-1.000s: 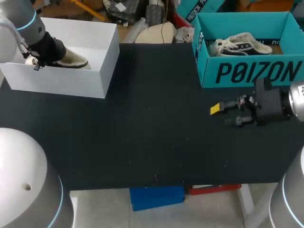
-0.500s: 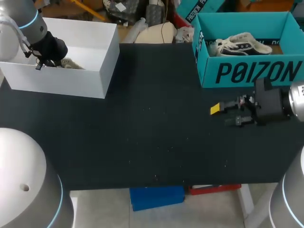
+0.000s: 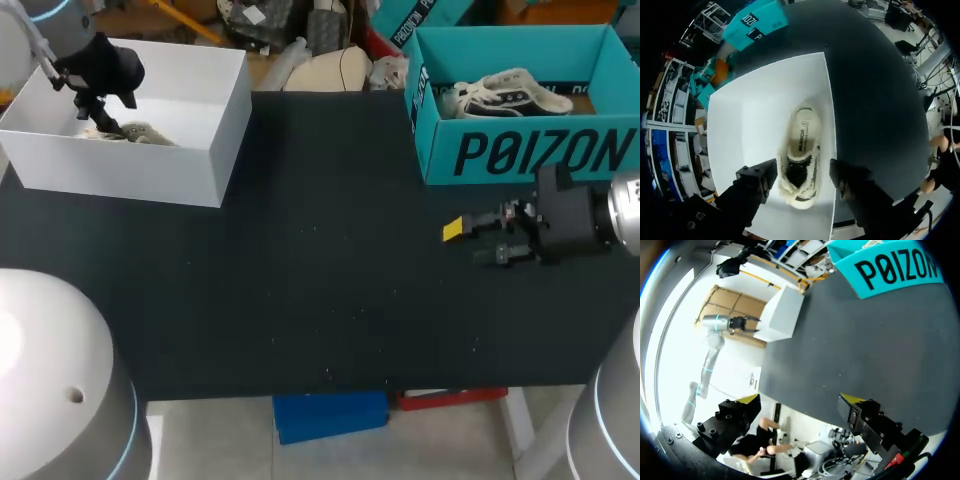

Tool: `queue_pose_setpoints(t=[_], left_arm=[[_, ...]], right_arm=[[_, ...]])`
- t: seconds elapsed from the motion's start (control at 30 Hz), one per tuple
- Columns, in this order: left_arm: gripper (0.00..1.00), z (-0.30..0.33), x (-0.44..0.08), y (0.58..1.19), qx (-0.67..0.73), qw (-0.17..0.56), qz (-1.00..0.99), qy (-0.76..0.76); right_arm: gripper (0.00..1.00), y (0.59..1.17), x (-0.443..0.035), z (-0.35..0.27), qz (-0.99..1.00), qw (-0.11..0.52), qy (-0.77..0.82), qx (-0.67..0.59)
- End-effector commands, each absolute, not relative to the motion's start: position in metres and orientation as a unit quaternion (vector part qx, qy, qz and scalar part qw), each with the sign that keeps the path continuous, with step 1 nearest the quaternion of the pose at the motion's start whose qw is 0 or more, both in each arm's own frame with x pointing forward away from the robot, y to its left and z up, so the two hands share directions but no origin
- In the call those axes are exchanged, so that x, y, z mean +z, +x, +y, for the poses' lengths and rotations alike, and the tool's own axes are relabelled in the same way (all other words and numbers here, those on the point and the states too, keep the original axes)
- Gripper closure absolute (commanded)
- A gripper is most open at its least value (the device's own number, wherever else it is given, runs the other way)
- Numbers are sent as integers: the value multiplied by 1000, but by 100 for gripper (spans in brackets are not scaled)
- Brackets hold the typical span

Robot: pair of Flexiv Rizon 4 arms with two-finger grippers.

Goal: Take the shoe out of the shoebox, open the shoe tongue, remove and reinsert the insole, then place the shoe into the shoebox

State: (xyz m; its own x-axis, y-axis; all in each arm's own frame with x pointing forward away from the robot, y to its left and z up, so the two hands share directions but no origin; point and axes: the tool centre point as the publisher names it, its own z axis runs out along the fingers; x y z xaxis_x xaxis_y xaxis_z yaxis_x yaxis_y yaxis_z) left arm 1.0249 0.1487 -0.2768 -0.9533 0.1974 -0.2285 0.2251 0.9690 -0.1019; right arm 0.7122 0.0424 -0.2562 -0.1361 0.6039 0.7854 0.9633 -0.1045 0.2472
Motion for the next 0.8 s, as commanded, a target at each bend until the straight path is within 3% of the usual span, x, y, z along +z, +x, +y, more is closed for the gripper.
queue_pose_setpoints(t=[0.03,0.4,0.8], left_arm=[[0,141,-230,1008,-57,106,987,105],[0,94,-193,926,-55,34,998,17],[0,60,-211,845,-6,65,997,-43]], right_arm=[[0,713,-256,43,-632,219,-620,-410],[0,713,-256,43,-632,219,-620,-410],[0,713,-256,43,-632,219,-620,-410]])
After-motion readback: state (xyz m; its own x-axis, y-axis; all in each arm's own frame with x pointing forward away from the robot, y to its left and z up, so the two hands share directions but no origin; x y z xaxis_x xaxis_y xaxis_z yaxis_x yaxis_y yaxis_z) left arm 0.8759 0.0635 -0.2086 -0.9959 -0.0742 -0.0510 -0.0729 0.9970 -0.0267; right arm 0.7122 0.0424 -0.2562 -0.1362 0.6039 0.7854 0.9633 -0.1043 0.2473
